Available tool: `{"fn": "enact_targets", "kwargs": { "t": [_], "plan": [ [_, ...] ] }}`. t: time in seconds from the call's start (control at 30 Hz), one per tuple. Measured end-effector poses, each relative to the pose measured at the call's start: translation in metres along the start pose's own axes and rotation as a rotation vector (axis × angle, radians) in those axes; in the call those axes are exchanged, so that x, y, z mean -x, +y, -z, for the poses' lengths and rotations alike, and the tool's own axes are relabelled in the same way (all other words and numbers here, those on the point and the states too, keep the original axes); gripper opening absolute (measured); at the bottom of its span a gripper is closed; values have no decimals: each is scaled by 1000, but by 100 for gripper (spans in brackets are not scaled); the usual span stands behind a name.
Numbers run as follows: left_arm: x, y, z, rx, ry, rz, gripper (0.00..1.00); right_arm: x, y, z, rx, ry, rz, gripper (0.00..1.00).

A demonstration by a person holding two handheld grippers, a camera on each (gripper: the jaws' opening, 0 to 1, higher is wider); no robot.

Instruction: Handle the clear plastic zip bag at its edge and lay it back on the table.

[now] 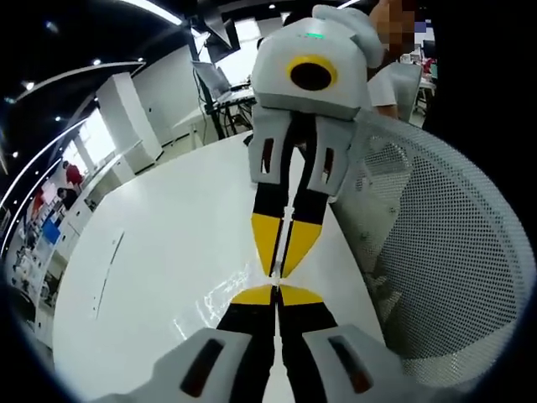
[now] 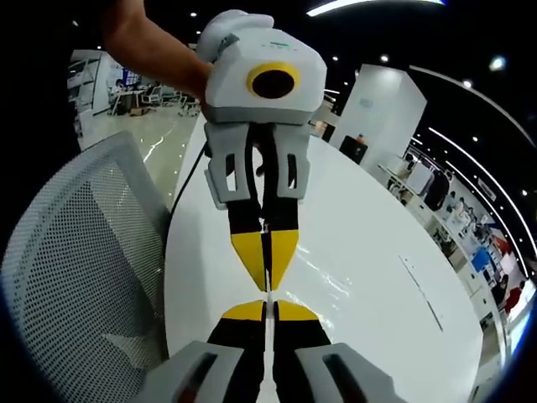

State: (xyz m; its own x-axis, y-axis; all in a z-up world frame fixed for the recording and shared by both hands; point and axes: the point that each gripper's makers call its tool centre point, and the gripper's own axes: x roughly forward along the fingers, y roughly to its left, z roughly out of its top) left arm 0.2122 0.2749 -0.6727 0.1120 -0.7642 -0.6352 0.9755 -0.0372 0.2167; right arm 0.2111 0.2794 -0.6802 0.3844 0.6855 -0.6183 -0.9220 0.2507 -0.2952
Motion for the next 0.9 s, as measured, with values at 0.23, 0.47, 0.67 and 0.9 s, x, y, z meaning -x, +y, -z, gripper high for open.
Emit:
{"fn": "enact_targets", "kwargs": {
  "t": [0.23, 0.47, 0.67, 0.9],
  "plan": [
    [1, 1, -4, 16, -16, -11, 0, 2, -5, 1, -23, 1, 18, 0],
    [0, -2, -5, 13, -18, 6, 0, 2, -2, 4, -38, 10, 12, 0],
    [-3, -3, -1, -18, 15, 3, 0, -1, 0, 4, -31, 27, 6, 0],
    [4, 0, -6, -20, 30, -16, 0, -4, 0, 3, -21, 47, 12, 0]
  ]
}}
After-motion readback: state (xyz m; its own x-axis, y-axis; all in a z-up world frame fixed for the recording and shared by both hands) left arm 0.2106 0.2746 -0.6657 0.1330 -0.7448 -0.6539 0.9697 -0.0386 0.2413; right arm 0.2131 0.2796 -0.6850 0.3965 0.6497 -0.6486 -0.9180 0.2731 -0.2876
